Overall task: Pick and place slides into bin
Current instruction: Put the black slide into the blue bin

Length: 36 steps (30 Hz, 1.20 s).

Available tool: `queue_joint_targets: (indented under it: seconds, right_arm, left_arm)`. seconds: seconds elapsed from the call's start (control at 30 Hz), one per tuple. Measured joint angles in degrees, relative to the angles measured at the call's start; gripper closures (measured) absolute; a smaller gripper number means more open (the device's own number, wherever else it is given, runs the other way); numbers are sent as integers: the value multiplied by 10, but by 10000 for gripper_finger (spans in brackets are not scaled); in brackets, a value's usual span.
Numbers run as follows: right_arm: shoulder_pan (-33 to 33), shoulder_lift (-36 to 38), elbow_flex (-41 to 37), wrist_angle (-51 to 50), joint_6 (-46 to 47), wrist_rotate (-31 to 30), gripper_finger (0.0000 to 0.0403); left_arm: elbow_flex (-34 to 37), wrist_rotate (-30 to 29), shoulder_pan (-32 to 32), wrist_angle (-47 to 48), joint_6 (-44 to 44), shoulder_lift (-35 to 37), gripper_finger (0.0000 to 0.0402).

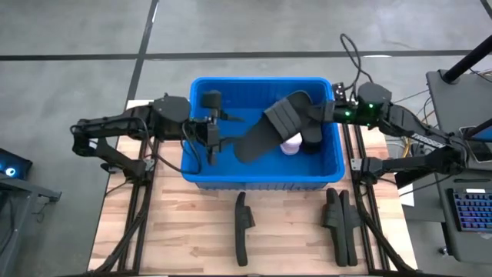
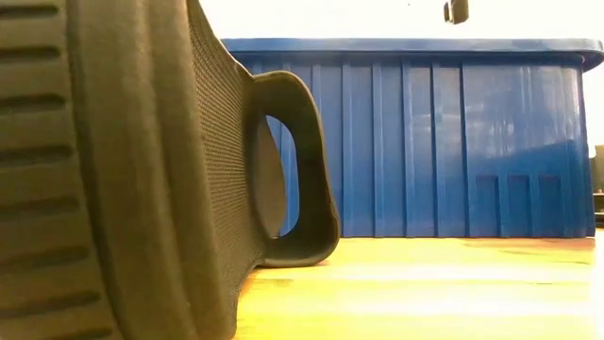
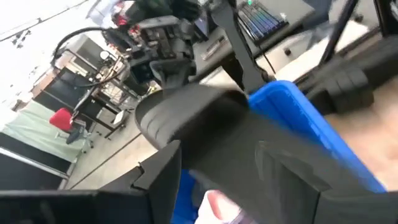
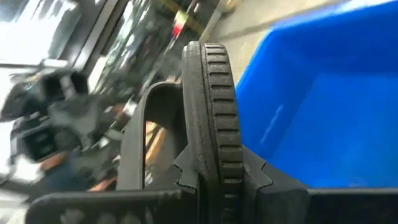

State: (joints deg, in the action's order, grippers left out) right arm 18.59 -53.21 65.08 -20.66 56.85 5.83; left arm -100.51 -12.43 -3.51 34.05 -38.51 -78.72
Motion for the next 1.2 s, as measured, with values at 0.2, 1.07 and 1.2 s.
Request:
queue_joint_targets:
  seconds: [0.2,1.07,1.2]
  right_arm:
    - [30,-16,0,3,-4,123,365]
    - [32,-28,0,4,-50,155,365]
    - [32,-28,1,5,-59,154,365]
  left_arm:
    - [1,0,0,-1,10,-3,210]
    - [1,-52,37,-74,148,-102,217]
    - [1,-29,48,-82,225,-102,266]
